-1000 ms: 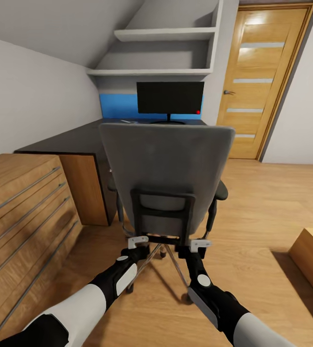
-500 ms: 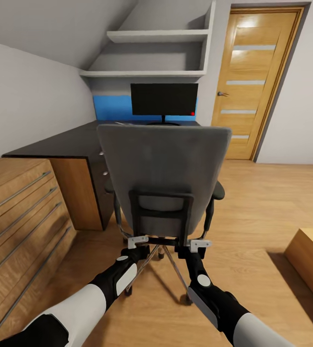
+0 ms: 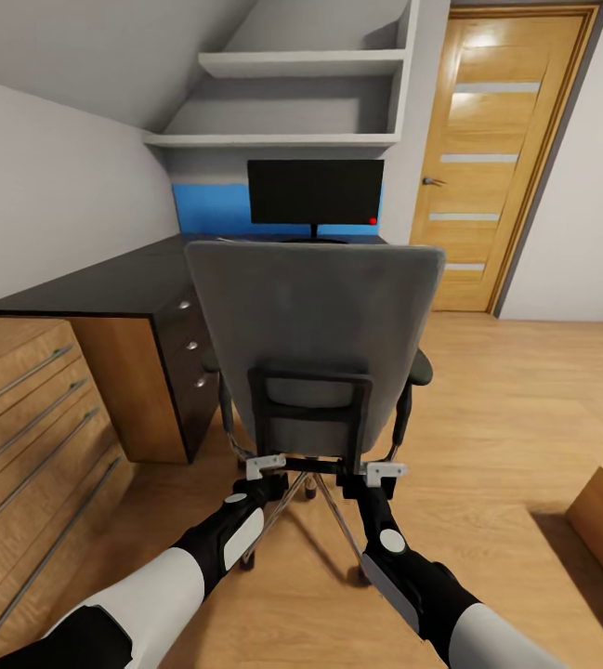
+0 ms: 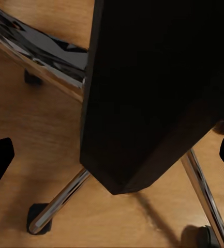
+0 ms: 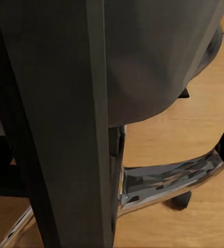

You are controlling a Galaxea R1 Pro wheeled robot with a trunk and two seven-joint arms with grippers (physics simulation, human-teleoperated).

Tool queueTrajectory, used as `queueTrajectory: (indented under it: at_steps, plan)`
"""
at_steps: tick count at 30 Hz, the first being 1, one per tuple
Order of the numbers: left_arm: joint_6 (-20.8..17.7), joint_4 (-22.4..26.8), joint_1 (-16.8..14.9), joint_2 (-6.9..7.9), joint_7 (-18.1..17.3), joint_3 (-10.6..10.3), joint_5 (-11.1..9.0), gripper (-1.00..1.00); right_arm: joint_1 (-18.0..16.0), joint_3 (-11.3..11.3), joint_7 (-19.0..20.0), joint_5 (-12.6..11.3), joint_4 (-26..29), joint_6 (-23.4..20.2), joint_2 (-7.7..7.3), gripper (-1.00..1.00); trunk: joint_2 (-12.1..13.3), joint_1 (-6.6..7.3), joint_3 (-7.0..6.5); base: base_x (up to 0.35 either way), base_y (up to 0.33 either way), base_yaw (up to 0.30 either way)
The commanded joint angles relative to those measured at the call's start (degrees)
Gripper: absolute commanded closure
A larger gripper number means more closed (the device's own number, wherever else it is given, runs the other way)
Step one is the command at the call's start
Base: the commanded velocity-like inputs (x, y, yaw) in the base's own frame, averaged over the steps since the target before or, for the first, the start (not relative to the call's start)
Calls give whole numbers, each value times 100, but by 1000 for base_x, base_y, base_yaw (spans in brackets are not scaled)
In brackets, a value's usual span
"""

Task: In the bedroom, organize the workspace by keeping the computer under the desk, ensuring the monitor is on the desk, placing the keyboard on the desk next to the monitor, placing the mouse on the desk next to the keyboard, moving the folder from the swivel chair onto the desk next to the mouse, stacking the notebook on top of the folder with the pen on top of the notebook, and positioning the swivel chair next to the desk.

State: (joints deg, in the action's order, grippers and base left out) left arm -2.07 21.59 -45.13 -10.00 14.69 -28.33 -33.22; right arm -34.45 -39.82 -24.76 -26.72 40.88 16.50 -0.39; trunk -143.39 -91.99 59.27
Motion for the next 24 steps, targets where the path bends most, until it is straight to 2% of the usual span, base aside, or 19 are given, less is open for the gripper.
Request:
queueTrajectory:
  at_steps: [1, 12, 24]
  plan:
    - [-22, -7, -4, 0, 43, -24, -11, -100, -9, -35, -32, -53, -1, 45, -5, -100, -2, -2, 5, 274, -72, 0]
    - [-22, -187, -4, 0, 43, -33, 0, -100, -9, -35, -45, -48, -1, 46, -5, -100, -2, -2, 5, 243, -108, 3]
    - [-22, -215, -4, 0, 43, -33, -9, -100, -9, -35, -38, -53, -1, 46, -12, -100, -2, -2, 40, 186, -118, 124]
